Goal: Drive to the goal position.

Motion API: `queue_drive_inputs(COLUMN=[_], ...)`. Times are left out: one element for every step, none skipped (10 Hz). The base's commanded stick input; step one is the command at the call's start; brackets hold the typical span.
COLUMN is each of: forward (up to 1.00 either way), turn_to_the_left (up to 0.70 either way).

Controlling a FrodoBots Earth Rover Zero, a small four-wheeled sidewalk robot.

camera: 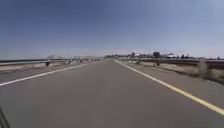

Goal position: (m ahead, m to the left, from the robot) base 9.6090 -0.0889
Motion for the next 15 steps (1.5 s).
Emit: queue_drive_inputs(forward=[1.00,1.00,1.00,1.00,1.00,1.00,1.00,1.00,1.00,1.00,1.00,1.00,1.00,1.00,1.00], turn_to_the_left=[0.00,0.00,0.00,0.00,0.00,0.00,0.00,0.00,0.00,0.00,0.00,0.00,0.00,0.00,0.00])
